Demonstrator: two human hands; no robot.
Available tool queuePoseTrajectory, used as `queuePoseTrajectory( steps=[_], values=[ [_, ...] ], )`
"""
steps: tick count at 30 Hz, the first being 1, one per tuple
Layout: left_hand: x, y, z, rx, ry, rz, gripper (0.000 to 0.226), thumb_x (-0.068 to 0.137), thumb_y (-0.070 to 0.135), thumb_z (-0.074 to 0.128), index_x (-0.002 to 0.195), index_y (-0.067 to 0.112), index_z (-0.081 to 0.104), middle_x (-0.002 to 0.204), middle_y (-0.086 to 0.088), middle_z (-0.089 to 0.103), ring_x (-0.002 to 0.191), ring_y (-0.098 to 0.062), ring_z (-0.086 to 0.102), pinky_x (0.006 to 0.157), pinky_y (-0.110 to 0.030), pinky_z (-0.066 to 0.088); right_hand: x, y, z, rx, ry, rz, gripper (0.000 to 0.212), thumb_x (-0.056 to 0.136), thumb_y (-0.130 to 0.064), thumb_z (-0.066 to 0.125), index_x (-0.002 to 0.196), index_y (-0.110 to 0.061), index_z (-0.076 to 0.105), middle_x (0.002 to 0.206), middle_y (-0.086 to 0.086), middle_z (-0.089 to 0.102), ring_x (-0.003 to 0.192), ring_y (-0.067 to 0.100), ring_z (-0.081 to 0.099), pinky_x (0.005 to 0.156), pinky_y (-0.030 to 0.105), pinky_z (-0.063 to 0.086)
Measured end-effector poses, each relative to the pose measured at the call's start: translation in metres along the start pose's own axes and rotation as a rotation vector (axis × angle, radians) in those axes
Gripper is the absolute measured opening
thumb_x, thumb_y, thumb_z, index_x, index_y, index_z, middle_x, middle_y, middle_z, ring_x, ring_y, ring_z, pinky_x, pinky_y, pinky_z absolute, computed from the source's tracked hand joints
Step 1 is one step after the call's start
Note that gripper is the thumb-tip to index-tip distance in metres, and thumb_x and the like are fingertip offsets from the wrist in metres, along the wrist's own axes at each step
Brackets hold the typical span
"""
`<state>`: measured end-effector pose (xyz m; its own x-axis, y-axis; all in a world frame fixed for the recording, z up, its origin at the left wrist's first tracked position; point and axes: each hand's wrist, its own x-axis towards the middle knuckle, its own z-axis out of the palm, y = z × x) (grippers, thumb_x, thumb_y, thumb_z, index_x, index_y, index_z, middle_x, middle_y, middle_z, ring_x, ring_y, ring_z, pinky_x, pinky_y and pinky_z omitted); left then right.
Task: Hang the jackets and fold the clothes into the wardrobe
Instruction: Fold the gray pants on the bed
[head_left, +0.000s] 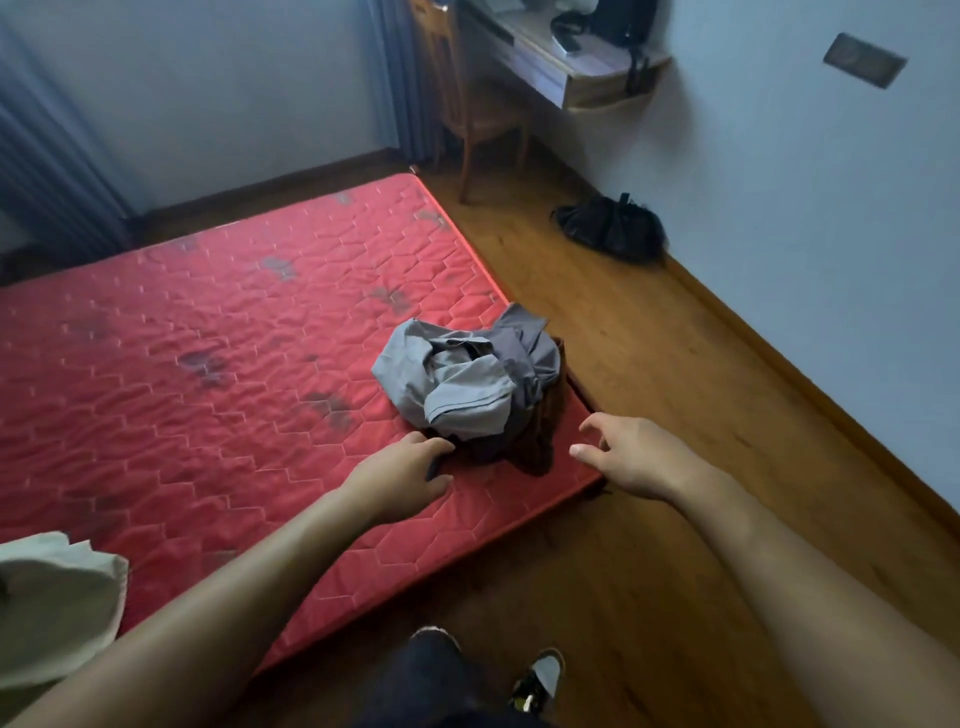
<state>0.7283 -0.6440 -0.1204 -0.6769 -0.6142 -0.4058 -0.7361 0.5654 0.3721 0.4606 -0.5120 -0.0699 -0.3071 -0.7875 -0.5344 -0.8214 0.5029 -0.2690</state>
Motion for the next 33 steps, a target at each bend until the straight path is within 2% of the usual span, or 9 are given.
queuePoseTrajectory(
  steps=[5, 13, 21, 28, 31, 33],
  values=[
    [0.026, 0.004, 0.008, -0.006, -0.006, -0.081, 0.052, 0.096, 0.043, 0.057, 0.146, 0.031, 0.047, 0.137, 0.0, 0.051, 0.118, -0.023, 0.059, 0.094, -0.038, 0.051, 0.05, 0.006, -0.013, -0.046, -0.054, -0.065, 0.052, 0.101, -0.053, 0.051, 0.144, -0.024, 0.05, 0.133, 0.006, 0.064, 0.12, 0.024, 0.06, 0.098, 0.044, 0.051],
    [0.107, -0.031, 0.007, -0.055, -0.008, -0.15, 0.05, 0.093, 0.039, 0.058, 0.142, 0.028, 0.05, 0.126, -0.006, 0.052, 0.114, -0.03, 0.059, 0.091, -0.042, 0.05, 0.14, -0.001, -0.025, -0.105, -0.088, -0.11, 0.048, 0.101, -0.053, 0.051, 0.139, -0.024, 0.052, 0.125, 0.004, 0.066, 0.113, 0.024, 0.062, 0.092, 0.046, 0.054],
    [0.2, -0.059, 0.032, -0.025, -0.015, -0.222, 0.06, 0.09, 0.034, 0.057, 0.148, 0.029, 0.04, 0.139, -0.007, 0.046, 0.12, -0.034, 0.052, 0.089, -0.048, 0.053, 0.246, -0.006, -0.02, -0.156, -0.137, -0.153, 0.043, 0.101, -0.052, 0.049, 0.135, -0.026, 0.052, 0.123, 0.002, 0.067, 0.112, 0.026, 0.062, 0.089, 0.046, 0.054],
    [0.277, -0.071, 0.07, 0.105, -0.027, -0.33, 0.081, 0.086, 0.041, 0.068, 0.153, 0.033, 0.024, 0.15, -0.01, 0.031, 0.138, -0.034, 0.032, 0.096, -0.051, 0.045, 0.34, 0.004, 0.011, -0.211, -0.213, -0.209, 0.039, 0.1, -0.051, 0.049, 0.13, -0.026, 0.051, 0.126, 0.003, 0.064, 0.114, 0.027, 0.06, 0.084, 0.044, 0.052],
    [0.306, -0.077, 0.094, 0.095, -0.067, -0.412, 0.095, 0.083, 0.043, 0.074, 0.156, 0.038, 0.014, 0.161, -0.012, 0.015, 0.15, -0.035, 0.015, 0.105, -0.058, 0.037, 0.373, 0.015, 0.032, -0.215, -0.251, -0.226, 0.031, 0.099, -0.049, 0.05, 0.12, -0.026, 0.052, 0.123, 0.004, 0.065, 0.113, 0.028, 0.06, 0.08, 0.043, 0.05],
    [0.318, -0.083, 0.112, 0.083, -0.117, -0.474, 0.101, 0.083, 0.038, 0.076, 0.156, 0.041, 0.006, 0.165, -0.014, 0.005, 0.151, -0.038, 0.012, 0.105, -0.061, 0.036, 0.39, 0.021, 0.045, -0.205, -0.269, -0.231, 0.033, 0.099, -0.049, 0.05, 0.123, -0.026, 0.052, 0.123, 0.004, 0.064, 0.113, 0.029, 0.06, 0.08, 0.043, 0.049]
  ],
)
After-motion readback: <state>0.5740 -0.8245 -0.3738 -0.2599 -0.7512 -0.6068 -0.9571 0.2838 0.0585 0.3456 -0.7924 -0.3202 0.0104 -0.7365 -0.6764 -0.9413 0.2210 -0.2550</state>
